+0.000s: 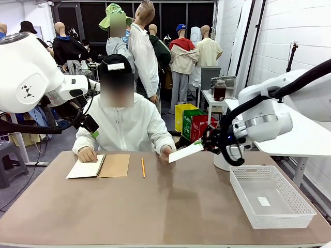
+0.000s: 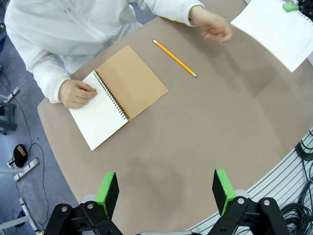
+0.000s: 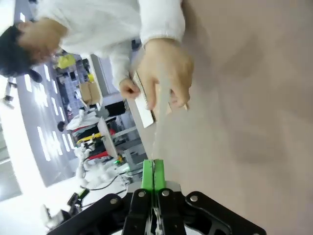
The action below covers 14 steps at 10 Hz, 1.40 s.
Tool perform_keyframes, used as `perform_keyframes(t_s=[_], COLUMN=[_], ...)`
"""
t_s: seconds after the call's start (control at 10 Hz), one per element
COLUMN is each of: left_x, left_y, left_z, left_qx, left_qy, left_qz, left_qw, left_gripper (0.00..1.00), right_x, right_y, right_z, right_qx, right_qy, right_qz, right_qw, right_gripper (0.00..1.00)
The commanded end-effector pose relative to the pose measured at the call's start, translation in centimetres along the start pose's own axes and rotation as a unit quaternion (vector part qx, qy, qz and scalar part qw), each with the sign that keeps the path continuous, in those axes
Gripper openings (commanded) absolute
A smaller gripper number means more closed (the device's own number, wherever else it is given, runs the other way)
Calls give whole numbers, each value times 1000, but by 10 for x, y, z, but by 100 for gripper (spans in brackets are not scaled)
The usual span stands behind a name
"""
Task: Sort the paper based on its condition.
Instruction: If a person hands you a paper, place it in the Organizing basket , and if it's crumpled, put it in the Trash can.
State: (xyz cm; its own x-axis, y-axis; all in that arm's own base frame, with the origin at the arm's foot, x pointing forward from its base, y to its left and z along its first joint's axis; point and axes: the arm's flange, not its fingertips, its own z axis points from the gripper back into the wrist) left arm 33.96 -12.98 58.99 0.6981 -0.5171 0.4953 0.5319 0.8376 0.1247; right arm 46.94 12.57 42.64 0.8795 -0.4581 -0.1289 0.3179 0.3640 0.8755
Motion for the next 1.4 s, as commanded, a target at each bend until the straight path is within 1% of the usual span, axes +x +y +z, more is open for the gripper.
perform_keyframes(t_s=[0.0,0.2,0.4,0.5,0.7,1.0,1.1,1.3], left_x=[0,0,0,0,0,0,0,0], left_y=[1,1,1,1,1,1,1,1], left_z=[1,1,1,1,1,1,1,1], left_qx=[0,0,0,0,0,0,0,0], left_qy=[-1,-1,-1,-1,-1,-1,-1,-1], left_qz=[-1,-1,-1,-1,-1,-1,-1,-1], left_qw=[1000,1000,1000,1000,1000,1000,1000,1000], left_gripper=[100,100,100,100,100,100,100,100], right_x=[-5,-2,0,1,9,22,29,38], right_y=[-6,-20,-44,-54,-68,-83,-88,-97], right_z=[43,89,126,141,159,170,171,169], right_qx=[-33,-79,-123,-150,-193,-236,-247,-271], right_qy=[-16,-4,0,1,-12,-25,-35,-39], right_qz=[124,211,247,254,245,242,238,225], right_qw=[992,974,961,955,950,941,939,935], right_gripper=[0,0,0,0,0,0,0,0])
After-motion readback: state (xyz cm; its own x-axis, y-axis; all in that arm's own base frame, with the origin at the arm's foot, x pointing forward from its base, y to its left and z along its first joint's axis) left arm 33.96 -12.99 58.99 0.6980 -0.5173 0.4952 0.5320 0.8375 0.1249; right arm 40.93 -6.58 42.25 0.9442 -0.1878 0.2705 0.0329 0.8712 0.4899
